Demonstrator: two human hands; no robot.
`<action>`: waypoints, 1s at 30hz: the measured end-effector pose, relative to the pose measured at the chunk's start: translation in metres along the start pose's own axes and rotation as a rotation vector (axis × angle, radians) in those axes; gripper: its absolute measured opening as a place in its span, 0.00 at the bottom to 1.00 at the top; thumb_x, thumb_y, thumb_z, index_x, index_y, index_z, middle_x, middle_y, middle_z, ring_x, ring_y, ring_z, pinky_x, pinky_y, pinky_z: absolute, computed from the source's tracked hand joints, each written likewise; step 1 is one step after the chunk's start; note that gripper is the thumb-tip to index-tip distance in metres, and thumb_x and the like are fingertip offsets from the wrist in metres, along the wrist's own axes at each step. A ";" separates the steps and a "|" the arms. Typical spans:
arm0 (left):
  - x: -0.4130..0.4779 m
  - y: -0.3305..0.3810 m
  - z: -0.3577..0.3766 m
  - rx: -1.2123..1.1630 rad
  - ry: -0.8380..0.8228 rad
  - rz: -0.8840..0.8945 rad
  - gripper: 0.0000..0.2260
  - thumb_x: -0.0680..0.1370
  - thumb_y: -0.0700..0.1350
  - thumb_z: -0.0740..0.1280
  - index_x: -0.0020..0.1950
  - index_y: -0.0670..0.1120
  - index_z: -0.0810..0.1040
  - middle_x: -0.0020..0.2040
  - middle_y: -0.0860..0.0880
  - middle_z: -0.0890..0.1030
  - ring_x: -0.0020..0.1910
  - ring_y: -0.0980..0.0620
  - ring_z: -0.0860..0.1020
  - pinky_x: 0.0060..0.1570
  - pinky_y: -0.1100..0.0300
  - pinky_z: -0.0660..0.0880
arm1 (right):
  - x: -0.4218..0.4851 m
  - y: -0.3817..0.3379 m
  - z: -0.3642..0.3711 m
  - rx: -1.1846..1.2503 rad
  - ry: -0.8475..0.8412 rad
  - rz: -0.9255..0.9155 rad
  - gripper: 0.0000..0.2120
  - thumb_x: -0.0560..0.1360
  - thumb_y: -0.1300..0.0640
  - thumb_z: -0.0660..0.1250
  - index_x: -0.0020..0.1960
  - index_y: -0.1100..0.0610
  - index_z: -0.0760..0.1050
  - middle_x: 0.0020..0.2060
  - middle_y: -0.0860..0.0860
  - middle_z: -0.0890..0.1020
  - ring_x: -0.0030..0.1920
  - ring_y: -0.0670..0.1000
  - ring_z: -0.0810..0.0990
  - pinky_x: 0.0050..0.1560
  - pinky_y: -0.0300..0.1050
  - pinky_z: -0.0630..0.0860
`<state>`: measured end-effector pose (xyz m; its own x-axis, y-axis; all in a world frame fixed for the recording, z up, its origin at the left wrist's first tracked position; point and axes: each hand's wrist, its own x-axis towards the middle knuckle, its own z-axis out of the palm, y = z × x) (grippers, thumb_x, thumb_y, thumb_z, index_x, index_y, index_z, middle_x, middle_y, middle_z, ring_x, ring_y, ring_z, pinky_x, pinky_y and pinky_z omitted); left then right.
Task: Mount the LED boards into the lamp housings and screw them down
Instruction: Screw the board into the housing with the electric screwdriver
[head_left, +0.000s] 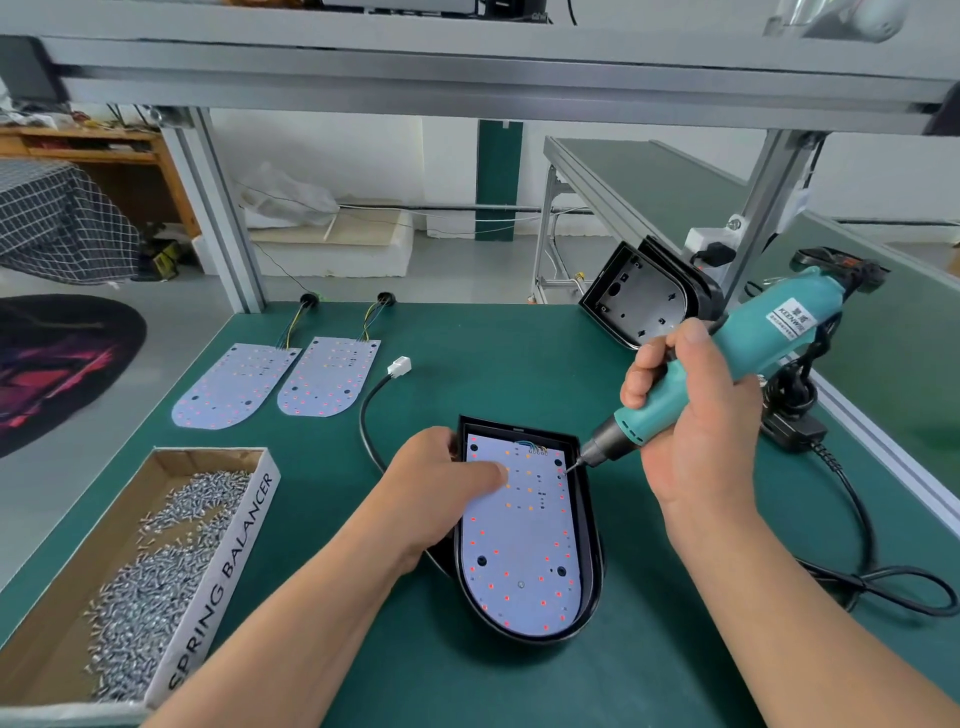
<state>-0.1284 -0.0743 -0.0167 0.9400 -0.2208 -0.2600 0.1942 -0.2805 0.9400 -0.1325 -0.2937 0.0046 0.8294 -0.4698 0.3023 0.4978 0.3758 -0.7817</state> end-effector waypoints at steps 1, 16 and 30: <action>0.000 0.000 0.000 0.004 -0.002 0.001 0.24 0.67 0.48 0.72 0.57 0.34 0.82 0.54 0.36 0.87 0.55 0.33 0.85 0.61 0.35 0.81 | -0.001 -0.001 0.002 -0.020 -0.028 -0.014 0.09 0.83 0.56 0.68 0.54 0.59 0.70 0.38 0.55 0.79 0.31 0.54 0.74 0.34 0.45 0.72; 0.006 -0.004 -0.001 -0.007 -0.038 -0.020 0.25 0.67 0.48 0.71 0.54 0.30 0.76 0.43 0.43 0.78 0.42 0.47 0.75 0.47 0.51 0.69 | -0.015 -0.004 0.020 -0.173 -0.334 -0.013 0.09 0.74 0.54 0.71 0.39 0.51 0.71 0.31 0.53 0.70 0.29 0.56 0.72 0.36 0.46 0.72; 0.009 -0.010 -0.005 0.159 0.051 0.044 0.20 0.76 0.55 0.74 0.40 0.40 0.74 0.34 0.48 0.75 0.33 0.49 0.71 0.40 0.54 0.68 | 0.002 -0.018 0.001 0.045 -0.219 -0.060 0.14 0.79 0.40 0.71 0.52 0.50 0.78 0.41 0.51 0.81 0.45 0.55 0.84 0.47 0.48 0.81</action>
<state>-0.1207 -0.0691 -0.0275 0.9605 -0.1892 -0.2039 0.1094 -0.4170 0.9023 -0.1398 -0.3008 0.0202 0.8308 -0.3097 0.4624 0.5545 0.3896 -0.7353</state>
